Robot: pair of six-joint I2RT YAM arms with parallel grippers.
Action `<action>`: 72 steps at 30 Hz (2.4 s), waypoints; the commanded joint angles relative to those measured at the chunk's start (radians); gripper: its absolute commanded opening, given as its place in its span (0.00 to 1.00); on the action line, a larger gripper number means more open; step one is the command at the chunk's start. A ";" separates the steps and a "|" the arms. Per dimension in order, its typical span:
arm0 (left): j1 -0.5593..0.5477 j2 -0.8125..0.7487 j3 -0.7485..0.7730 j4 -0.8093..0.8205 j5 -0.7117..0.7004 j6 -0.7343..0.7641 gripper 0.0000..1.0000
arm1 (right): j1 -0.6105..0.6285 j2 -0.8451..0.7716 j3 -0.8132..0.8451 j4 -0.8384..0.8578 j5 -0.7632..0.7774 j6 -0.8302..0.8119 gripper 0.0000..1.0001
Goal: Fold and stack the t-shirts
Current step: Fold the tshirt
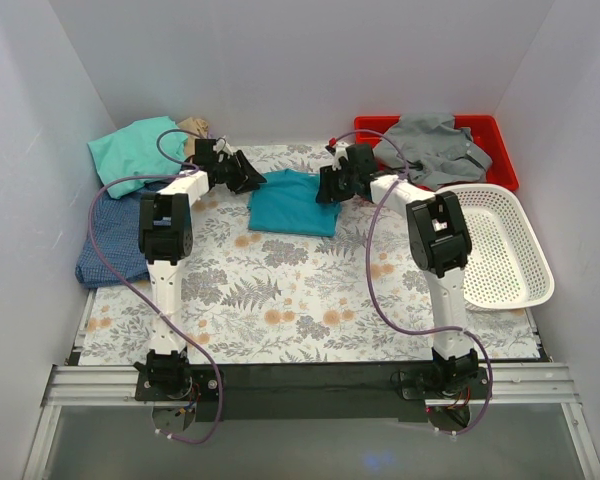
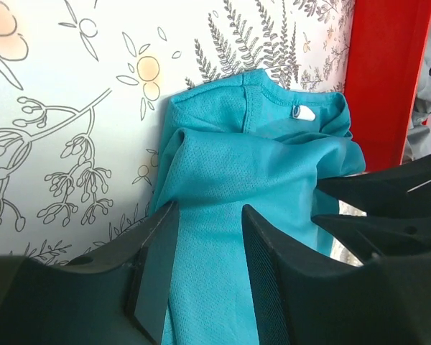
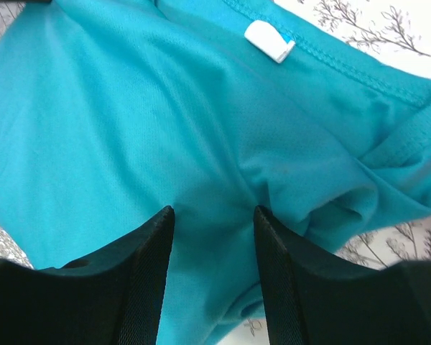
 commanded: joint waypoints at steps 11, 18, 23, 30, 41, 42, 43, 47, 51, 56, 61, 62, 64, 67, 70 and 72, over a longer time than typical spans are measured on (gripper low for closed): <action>0.007 -0.313 -0.201 0.055 -0.122 0.062 0.41 | -0.023 -0.261 -0.153 0.076 0.044 -0.064 0.59; 0.006 -0.410 -0.387 0.080 -0.127 0.065 0.41 | -0.030 -0.237 -0.169 0.020 -0.022 -0.007 0.62; -0.001 -0.387 -0.424 0.111 -0.141 0.071 0.41 | -0.030 -0.220 -0.201 0.031 -0.031 0.009 0.62; -0.001 -0.321 -0.415 0.121 -0.153 0.079 0.41 | -0.030 -0.170 -0.198 0.033 -0.023 0.005 0.63; -0.007 -0.290 -0.419 0.124 -0.112 0.073 0.41 | -0.028 -0.091 -0.184 0.042 -0.129 0.057 0.57; -0.011 -0.292 -0.419 0.123 -0.115 0.071 0.42 | -0.027 -0.094 -0.193 0.048 -0.146 0.062 0.54; -0.013 -0.294 -0.422 0.123 -0.116 0.071 0.41 | -0.027 -0.110 -0.202 0.057 -0.154 0.068 0.44; -0.019 -0.287 -0.419 0.124 -0.104 0.068 0.41 | -0.027 -0.134 -0.238 0.072 -0.203 0.117 0.01; -0.031 -0.281 -0.416 0.129 -0.086 0.058 0.41 | -0.034 -0.134 -0.320 0.292 -0.401 0.293 0.01; -0.034 -0.306 -0.444 0.115 -0.076 0.053 0.41 | -0.057 -0.139 -0.425 0.562 -0.548 0.504 0.01; -0.034 -0.411 -0.546 0.082 -0.084 0.007 0.41 | -0.069 -0.214 -0.532 0.600 -0.641 0.565 0.01; -0.034 -0.434 -0.607 0.081 -0.086 0.001 0.41 | -0.072 -0.228 -0.561 0.596 -0.657 0.591 0.01; -0.039 -0.518 -0.669 0.080 -0.112 -0.016 0.41 | -0.077 -0.284 -0.615 0.582 -0.681 0.601 0.01; -0.043 -0.624 -0.789 0.088 -0.144 -0.039 0.41 | -0.076 -0.387 -0.718 0.455 -0.626 0.518 0.01; -0.050 -0.671 -0.852 0.085 -0.159 -0.038 0.41 | -0.076 -0.444 -0.718 0.183 -0.545 0.352 0.06; -0.053 -0.692 -0.872 0.075 -0.167 -0.030 0.41 | -0.073 -0.455 -0.715 0.069 -0.521 0.287 0.14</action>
